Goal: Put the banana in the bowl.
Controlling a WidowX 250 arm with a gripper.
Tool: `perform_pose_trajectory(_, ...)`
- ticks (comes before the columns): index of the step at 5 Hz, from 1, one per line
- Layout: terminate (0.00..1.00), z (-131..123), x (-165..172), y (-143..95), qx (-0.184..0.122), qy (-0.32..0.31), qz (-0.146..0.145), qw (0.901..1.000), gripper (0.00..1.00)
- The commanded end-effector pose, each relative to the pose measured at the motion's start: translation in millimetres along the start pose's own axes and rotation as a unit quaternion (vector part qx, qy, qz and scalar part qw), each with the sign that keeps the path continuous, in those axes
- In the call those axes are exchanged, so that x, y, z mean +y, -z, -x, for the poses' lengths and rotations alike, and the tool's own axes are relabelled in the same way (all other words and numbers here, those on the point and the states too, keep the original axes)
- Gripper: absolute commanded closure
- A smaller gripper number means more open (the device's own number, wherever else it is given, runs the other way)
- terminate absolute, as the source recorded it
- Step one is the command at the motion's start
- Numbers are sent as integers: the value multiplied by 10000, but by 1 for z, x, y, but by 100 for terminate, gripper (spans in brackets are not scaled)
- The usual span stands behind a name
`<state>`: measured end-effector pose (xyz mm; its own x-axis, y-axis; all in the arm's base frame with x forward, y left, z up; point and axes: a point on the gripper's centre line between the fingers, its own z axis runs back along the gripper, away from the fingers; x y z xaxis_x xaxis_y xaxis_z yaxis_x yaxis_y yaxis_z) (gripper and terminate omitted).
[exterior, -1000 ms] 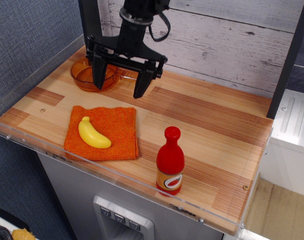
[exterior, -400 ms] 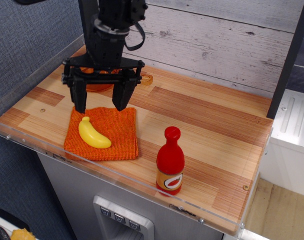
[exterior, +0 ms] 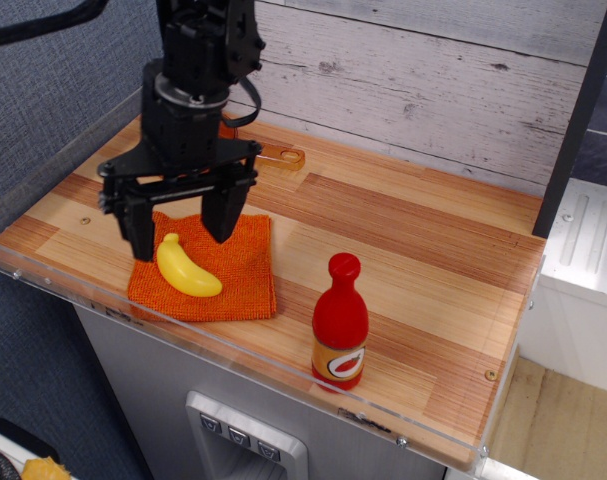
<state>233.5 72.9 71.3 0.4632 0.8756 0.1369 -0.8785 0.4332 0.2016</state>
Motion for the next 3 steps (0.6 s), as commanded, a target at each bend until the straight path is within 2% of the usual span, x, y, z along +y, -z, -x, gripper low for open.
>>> perform_pose_trajectory(1,0,-26,-14,9,64,-264,276,9993,0)
perform_pose_trajectory(2,0,-42,-24,22,73,-216,363,9991,0)
perform_pose_trajectory(3,0,-41,-28,29,14,-334,409,9986,0)
